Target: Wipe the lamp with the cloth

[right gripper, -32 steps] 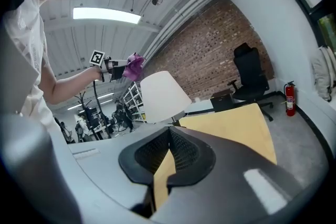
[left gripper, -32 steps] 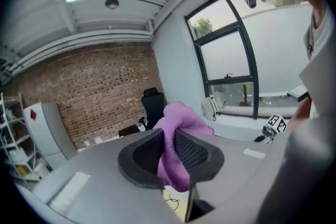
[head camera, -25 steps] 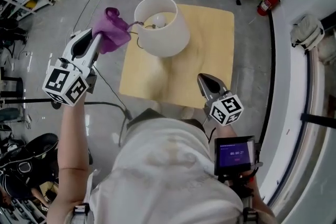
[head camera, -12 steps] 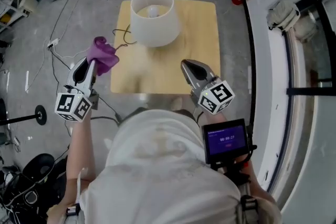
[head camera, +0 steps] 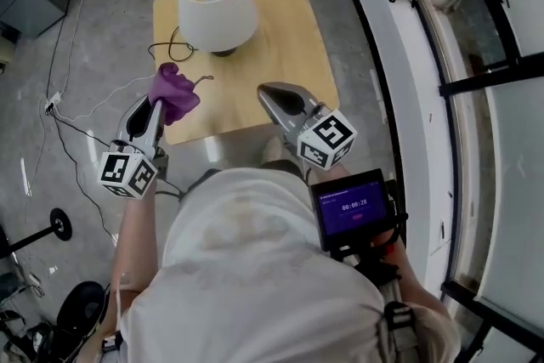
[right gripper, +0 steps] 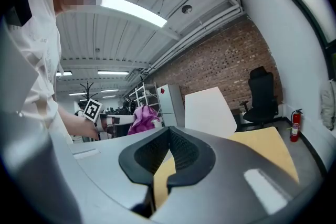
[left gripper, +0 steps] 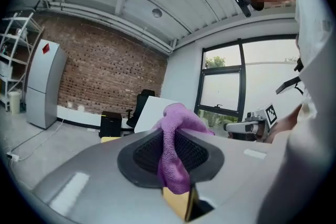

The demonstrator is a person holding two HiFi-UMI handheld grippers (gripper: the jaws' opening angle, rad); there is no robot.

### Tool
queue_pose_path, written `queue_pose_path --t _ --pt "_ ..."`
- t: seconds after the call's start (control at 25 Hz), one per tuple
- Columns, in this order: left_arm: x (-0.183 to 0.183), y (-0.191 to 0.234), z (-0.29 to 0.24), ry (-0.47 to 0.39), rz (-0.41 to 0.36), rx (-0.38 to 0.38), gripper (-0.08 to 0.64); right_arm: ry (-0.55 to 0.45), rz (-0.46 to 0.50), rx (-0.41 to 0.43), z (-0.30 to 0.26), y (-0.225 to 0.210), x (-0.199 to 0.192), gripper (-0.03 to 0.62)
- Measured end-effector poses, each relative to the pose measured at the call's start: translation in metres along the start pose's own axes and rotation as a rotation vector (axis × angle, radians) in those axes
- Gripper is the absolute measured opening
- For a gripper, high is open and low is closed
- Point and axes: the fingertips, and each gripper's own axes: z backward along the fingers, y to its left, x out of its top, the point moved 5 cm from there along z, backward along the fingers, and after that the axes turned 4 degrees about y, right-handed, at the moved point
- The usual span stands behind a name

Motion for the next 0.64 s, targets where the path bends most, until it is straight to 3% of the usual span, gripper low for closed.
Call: queue_pose_path --t 0.28,0.64 --pt "-0.016 -0.008 0.003 0.023 -0.013 -0.081 0.069 0.003 -0.009 -0.074 0.011 0.025 -0.010 0.011" --pt "-0.026 -0.007 0.016 0.037 -0.014 -0.088 0.069 0.002 -0.006 -0.116 0.015 0.037 -0.013 0.011"
